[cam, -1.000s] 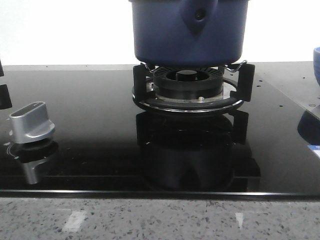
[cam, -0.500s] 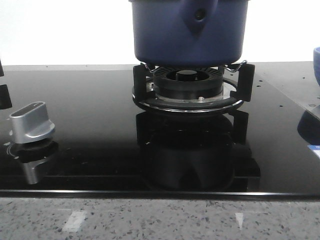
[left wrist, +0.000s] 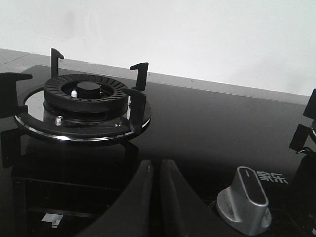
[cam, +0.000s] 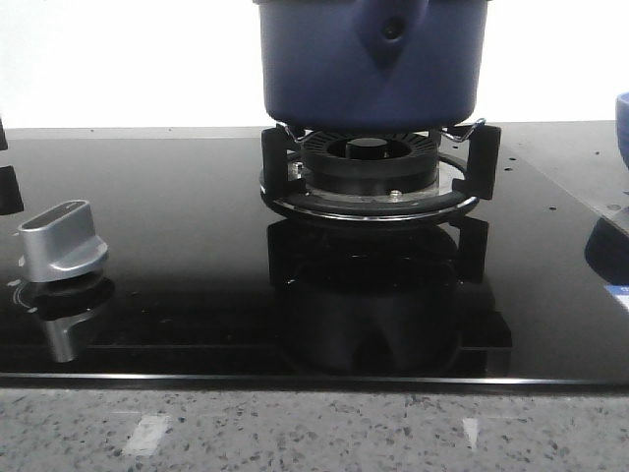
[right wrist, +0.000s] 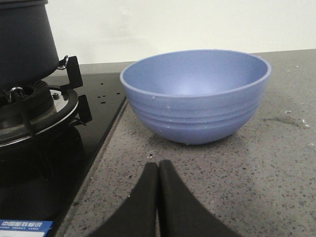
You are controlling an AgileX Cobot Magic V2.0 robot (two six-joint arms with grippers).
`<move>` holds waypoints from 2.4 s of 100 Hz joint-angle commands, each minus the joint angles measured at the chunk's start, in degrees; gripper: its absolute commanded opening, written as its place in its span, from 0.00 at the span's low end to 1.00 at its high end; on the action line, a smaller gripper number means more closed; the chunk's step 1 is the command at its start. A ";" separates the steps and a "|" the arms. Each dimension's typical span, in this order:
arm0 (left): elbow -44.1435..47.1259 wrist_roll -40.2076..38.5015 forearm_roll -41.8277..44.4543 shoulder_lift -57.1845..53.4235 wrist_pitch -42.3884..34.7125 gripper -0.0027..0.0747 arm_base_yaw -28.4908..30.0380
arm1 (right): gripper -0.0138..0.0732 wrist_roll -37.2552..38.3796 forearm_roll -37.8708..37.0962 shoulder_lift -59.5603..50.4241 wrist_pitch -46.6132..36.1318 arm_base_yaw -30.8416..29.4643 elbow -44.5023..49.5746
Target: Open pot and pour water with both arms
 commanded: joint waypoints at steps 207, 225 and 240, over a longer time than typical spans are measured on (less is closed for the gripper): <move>-40.73 60.84 -67.27 38.52 15.24 0.53 -17.22 | 0.59 -19.76 20.68 27.76 17.19 7.20 -38.20; -44.85 75.45 -79.37 48.89 15.92 0.53 -21.48 | 0.59 -18.97 19.33 27.76 17.19 6.85 -38.20; -50.22 83.97 -84.31 58.14 18.59 0.53 -23.72 | 0.59 -18.26 18.70 27.84 16.92 3.55 -38.20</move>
